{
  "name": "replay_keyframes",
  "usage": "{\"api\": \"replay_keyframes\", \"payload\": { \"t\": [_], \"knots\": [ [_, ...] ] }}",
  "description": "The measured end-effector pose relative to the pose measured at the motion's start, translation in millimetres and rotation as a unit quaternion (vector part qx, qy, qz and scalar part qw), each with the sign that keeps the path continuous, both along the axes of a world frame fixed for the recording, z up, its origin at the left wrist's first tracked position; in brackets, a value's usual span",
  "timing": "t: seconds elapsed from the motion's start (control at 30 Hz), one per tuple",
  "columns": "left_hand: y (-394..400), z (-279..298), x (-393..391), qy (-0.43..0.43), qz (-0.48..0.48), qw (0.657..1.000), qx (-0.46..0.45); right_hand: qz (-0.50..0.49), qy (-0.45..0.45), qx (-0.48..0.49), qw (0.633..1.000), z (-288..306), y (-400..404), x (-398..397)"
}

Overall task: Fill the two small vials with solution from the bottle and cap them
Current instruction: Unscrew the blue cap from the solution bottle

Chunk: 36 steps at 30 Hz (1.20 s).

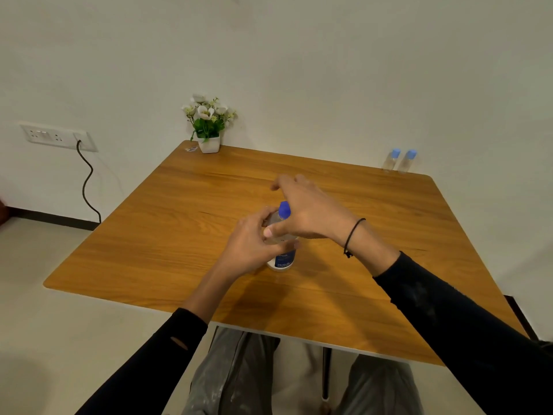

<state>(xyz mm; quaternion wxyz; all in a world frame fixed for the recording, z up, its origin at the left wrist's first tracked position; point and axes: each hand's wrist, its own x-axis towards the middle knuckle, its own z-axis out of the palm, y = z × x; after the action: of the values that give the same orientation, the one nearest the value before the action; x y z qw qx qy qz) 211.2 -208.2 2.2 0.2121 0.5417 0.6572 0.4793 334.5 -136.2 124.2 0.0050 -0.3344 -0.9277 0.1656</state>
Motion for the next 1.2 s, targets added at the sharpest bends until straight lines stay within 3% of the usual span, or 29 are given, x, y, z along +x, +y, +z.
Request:
{"api": "replay_keyframes", "payload": {
  "t": [0.17, 0.37, 0.53, 0.73, 1.0, 1.2],
  "knots": [
    [-1.5, -1.2, 0.6, 0.007, 0.002, 1.000, -0.001, -0.046, 0.037, 0.096, 0.994, -11.9, -1.8, -6.2],
    [-1.4, 0.3, 0.5, 0.001, 0.001, 1.000, 0.008, -0.009, 0.013, 0.025, 1.000, -5.8, -5.9, -0.5],
    [-1.2, -2.6, -0.5, 0.018, 0.001, 1.000, 0.000, -0.050, 0.036, 0.124, 0.990, -12.4, -6.8, -4.9],
    [2.1, -1.9, -6.9, 0.006, -0.032, 0.999, 0.007, -0.007, 0.107, 0.091, 0.990, -9.5, -0.8, 9.5],
    [6.7, 9.6, -31.9, 0.012, -0.116, 0.992, -0.049, -0.103, 0.294, 0.021, 0.950, -60.6, 34.0, 52.8],
    [-1.0, 0.1, -33.4, -0.005, -0.115, 0.992, -0.051, -0.193, 0.267, 0.000, 0.944, -130.6, 38.3, 64.8]
  ]
}}
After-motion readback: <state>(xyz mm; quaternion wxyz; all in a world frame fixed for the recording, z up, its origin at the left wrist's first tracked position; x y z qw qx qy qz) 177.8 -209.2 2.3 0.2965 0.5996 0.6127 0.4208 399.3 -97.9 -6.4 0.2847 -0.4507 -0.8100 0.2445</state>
